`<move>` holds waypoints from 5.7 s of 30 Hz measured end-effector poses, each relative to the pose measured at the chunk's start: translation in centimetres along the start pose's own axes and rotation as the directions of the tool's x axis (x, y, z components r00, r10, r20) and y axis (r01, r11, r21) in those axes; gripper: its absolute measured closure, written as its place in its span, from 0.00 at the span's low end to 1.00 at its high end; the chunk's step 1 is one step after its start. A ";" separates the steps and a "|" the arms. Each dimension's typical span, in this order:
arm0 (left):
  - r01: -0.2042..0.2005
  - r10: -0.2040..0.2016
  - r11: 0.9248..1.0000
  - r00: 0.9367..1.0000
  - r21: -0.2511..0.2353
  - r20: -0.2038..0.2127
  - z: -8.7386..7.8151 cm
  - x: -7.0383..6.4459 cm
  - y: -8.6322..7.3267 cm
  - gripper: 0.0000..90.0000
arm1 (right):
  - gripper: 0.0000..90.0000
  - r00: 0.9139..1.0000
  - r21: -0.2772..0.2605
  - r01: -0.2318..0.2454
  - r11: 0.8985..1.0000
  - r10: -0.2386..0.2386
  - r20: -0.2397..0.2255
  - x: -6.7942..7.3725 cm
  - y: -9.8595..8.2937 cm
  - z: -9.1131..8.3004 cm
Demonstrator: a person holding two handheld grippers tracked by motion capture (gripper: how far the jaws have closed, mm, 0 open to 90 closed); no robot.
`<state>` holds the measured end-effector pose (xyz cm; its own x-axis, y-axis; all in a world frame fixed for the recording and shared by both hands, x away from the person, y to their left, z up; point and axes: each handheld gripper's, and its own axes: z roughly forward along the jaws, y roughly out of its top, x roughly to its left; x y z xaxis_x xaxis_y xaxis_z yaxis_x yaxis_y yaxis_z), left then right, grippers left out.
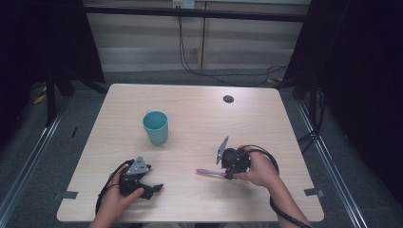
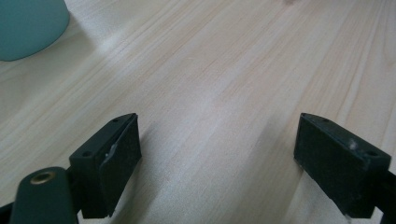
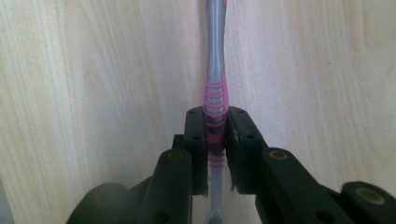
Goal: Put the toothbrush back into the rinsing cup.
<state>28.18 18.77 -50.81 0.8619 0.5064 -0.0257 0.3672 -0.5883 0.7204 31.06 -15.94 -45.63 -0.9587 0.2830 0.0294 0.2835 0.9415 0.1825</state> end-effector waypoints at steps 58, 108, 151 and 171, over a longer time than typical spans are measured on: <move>-0.335 0.325 0.904 0.942 0.266 0.083 1.4 -3.9 10.3 0.27 | 0.89 1.000 0.011 0.031 0.999 -0.031 0.003 -0.3 1.4 -1.8; -0.476 0.465 0.840 0.879 0.262 0.105 4.6 -6.0 14.2 0.62 | 0.89 0.995 -0.037 0.097 0.995 -0.097 -0.001 0.3 3.5 -2.8; -0.505 0.487 0.812 0.862 0.292 0.137 4.6 -5.4 14.1 0.83 | 0.89 0.991 -0.052 0.130 0.990 -0.130 0.018 0.7 4.3 -2.8; -0.456 0.426 0.838 0.890 0.301 0.163 4.4 -5.5 13.9 0.88 | 0.73 0.992 -0.127 0.125 0.984 -0.119 0.051 0.4 4.0 -3.1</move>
<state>30.05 5.04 -43.68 0.9804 0.0974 0.1711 0.0197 -0.9133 0.4067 31.77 -12.61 -41.88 -0.9832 0.1773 -0.0425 0.1560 0.9386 0.3077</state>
